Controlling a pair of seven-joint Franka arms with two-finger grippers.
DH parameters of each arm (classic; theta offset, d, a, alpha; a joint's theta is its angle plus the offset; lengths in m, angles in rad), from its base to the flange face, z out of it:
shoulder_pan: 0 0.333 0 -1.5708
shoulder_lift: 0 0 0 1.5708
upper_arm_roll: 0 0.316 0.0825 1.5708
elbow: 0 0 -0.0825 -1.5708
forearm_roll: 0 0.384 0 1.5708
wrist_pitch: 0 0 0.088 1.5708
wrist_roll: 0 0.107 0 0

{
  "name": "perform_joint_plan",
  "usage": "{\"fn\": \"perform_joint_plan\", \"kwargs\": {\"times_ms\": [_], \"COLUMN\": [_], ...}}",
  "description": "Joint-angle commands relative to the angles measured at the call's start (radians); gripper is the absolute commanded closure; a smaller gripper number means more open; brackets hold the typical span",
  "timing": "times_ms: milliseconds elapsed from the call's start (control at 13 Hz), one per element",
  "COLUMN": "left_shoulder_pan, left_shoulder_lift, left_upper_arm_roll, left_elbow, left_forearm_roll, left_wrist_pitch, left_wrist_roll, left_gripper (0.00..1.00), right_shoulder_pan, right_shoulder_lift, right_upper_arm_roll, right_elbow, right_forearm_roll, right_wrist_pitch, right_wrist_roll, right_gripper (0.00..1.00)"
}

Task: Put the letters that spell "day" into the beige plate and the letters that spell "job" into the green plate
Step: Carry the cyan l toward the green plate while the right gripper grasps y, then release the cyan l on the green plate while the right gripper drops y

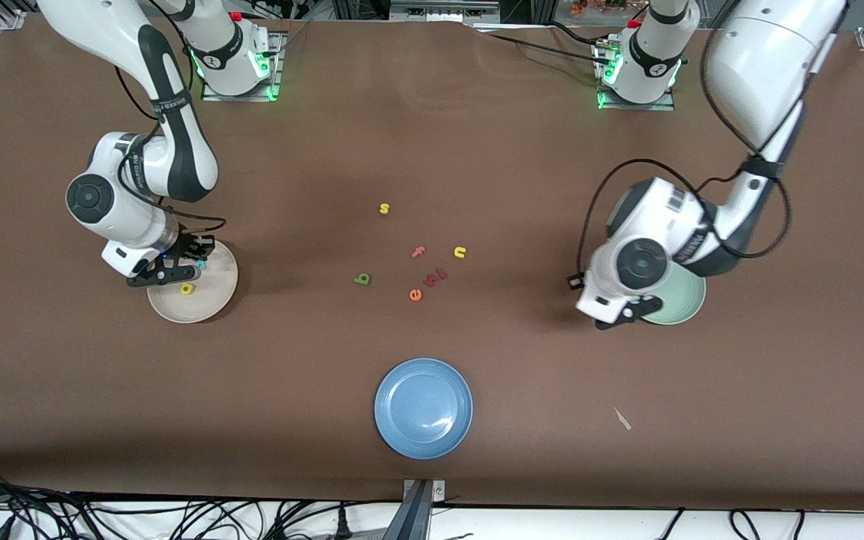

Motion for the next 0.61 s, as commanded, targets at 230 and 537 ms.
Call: {"fn": "perform_joint_plan", "kwargs": {"times_ms": [230,537], "left_shoulder_pan": [0.17,0.269], "left_shoulder_lift": [0.017,0.076], "left_upper_arm_roll": [-0.01,-0.01], "left_elbow": [0.007,0.002], "left_forearm_roll": [0.067,0.069], "left_wrist_pitch": [-0.01,-0.01], "left_wrist_roll": [0.357,0.457], "left_gripper": [1.0,1.0], "right_shoulder_pan": [0.004,0.035], "right_shoulder_lift": [-0.004,-0.004], "right_upper_arm_roll": [0.01,0.014], "right_elbow": [0.113,0.204], "right_forearm_roll": [-0.002,0.0], "right_wrist_pitch": [-0.178,-0.281], "right_wrist_roll": [-0.04,-0.039], "right_gripper": [0.0,0.0]}}
